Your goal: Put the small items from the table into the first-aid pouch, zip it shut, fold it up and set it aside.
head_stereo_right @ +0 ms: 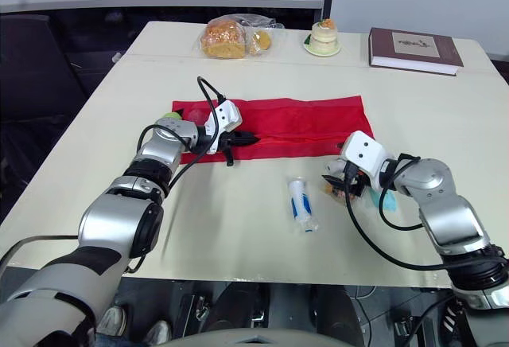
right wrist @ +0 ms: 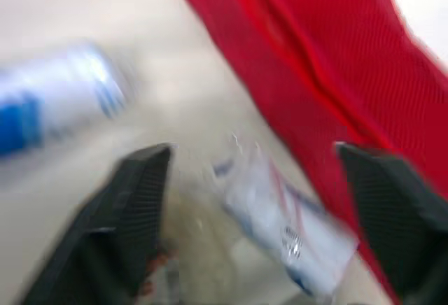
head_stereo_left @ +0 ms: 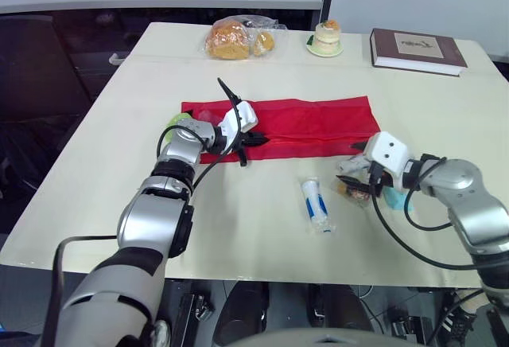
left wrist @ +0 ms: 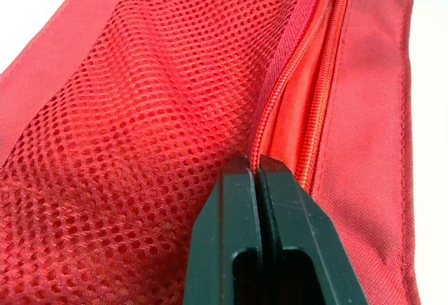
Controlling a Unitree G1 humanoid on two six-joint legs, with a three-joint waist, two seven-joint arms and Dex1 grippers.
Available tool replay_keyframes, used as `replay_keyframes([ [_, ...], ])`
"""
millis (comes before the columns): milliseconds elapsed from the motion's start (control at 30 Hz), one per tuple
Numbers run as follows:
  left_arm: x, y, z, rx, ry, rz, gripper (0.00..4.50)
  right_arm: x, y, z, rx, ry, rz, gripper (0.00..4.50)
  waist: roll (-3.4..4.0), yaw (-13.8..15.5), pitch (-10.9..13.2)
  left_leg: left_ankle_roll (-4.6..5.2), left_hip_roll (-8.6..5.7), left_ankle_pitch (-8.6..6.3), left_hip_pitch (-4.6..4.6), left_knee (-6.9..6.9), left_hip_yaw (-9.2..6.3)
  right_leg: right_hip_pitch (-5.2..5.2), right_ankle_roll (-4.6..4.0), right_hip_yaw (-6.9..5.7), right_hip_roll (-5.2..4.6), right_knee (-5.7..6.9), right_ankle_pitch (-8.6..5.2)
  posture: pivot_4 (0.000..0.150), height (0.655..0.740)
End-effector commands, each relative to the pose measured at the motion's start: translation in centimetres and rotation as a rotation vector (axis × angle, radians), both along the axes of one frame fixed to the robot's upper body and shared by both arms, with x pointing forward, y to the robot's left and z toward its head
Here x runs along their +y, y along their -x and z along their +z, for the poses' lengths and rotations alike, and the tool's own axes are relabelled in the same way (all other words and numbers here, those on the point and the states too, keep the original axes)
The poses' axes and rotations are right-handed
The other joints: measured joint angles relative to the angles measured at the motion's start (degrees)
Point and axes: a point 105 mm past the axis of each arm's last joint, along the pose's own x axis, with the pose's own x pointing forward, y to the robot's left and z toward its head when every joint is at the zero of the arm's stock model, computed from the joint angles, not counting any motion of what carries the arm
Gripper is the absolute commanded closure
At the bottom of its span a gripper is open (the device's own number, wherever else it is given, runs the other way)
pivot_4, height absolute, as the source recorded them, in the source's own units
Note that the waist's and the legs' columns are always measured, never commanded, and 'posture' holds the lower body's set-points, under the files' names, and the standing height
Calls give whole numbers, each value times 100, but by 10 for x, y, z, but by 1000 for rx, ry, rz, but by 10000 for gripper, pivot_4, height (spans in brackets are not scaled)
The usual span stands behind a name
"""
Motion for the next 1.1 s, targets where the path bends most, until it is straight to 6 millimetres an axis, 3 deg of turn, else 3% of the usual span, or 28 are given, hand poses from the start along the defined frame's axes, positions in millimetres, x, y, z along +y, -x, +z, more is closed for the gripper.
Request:
replay_keyframes([
  [33,-4,-2,11,-40,14,-17,45000,-7,20,32,-38,-52,39,186,0,9,0,0,0,0,0,0,-1,0,0,0,0,0,0,1500,7289],
  [200,-6,-1,10,-37,12,-23,45000,-24,54,65,-53,-228,137,186,0,5,0,1,0,-1,1,0,-6,5,0,-3,-2,-3,0,1500,7289],
  [400,-9,-2,12,-39,10,-32,45000,-59,90,80,67,-283,209,186,0,3,0,3,1,-2,3,0,-10,13,0,-6,-3,-10,0,1500,7289],
  [533,-12,-3,14,-47,10,-38,45000,-83,102,95,99,-288,166,186,-2,4,0,4,3,-3,8,0,-10,16,0,-6,-4,-9,0,1500,7289],
  [633,-12,-3,14,-47,9,-40,45000,-87,108,101,113,-297,152,186,-2,6,0,4,4,-3,7,0,-11,16,0,-6,-4,-9,0,1500,7289],
  [800,-15,-2,13,-45,12,-43,45000,-73,112,90,127,-279,139,186,-2,5,0,4,5,-3,7,0,-11,15,0,-5,-5,-8,0,1500,7289],
  [900,-17,-3,13,-46,13,-44,45000,-59,108,66,179,-202,70,186,-2,7,0,4,6,-3,6,0,-12,15,0,-6,-5,-8,0,1500,7289],
  [1100,-18,-3,13,-50,13,-46,45000,-6,102,34,164,-291,40,186,-12,3,-3,3,4,-2,5,1,-13,14,0,-6,-7,-7,0,1500,7289],
])
